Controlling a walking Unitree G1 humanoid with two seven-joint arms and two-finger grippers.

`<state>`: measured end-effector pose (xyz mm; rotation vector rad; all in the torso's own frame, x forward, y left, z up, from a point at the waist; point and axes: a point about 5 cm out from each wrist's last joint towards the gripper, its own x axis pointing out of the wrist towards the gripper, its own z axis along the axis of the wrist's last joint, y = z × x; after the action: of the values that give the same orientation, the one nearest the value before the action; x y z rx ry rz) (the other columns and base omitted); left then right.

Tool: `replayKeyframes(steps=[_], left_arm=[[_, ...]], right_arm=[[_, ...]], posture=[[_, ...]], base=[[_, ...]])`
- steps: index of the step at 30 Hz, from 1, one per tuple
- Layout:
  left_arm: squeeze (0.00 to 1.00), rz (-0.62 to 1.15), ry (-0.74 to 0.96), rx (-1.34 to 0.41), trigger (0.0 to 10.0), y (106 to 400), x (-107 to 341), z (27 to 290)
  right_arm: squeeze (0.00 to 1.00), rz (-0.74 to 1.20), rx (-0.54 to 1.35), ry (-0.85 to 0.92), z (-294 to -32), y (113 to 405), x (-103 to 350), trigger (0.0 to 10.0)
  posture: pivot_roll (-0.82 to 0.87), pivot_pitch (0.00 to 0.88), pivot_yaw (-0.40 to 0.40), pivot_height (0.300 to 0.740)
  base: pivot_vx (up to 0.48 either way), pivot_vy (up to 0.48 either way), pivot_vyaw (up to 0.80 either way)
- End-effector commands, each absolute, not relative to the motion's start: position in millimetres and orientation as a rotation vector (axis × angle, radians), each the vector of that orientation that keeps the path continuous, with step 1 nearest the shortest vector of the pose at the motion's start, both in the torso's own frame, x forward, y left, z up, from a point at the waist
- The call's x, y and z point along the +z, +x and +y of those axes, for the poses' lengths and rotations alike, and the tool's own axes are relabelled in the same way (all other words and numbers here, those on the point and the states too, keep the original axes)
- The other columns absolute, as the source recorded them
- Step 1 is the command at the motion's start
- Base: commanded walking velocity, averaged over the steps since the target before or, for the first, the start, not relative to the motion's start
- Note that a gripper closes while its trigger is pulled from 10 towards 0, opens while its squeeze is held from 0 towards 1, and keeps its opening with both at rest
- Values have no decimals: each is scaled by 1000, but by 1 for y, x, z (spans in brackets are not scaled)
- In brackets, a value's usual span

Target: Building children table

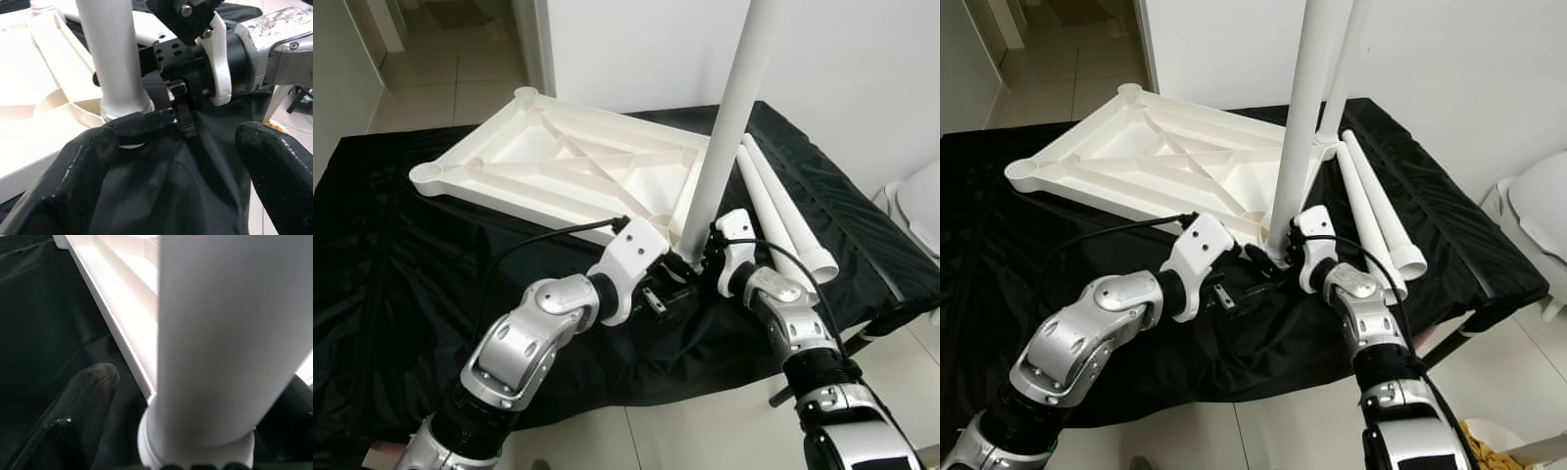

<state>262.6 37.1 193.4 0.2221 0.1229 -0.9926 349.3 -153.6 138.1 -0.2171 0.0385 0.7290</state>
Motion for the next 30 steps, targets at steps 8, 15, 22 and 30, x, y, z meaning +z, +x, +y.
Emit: replayKeyframes(steps=[8,15,22,30], left_arm=[[0,135,225,-980,10000,263,193,39],[0,135,224,-981,10000,262,193,39],[0,135,224,-985,10000,262,193,38],[0,135,219,-988,10000,262,193,38]], right_arm=[[0,81,779,-230,-159,351,132,0],[0,87,790,-217,-160,349,127,0],[0,106,685,-177,-165,349,121,0],[0,83,549,-134,-160,346,119,0]], posture=[[-55,39,5,740],[-59,40,6,740],[-67,42,6,740],[-76,48,7,740]], base=[[0,0,0],[0,0,0],[0,0,0],[0,0,0]])
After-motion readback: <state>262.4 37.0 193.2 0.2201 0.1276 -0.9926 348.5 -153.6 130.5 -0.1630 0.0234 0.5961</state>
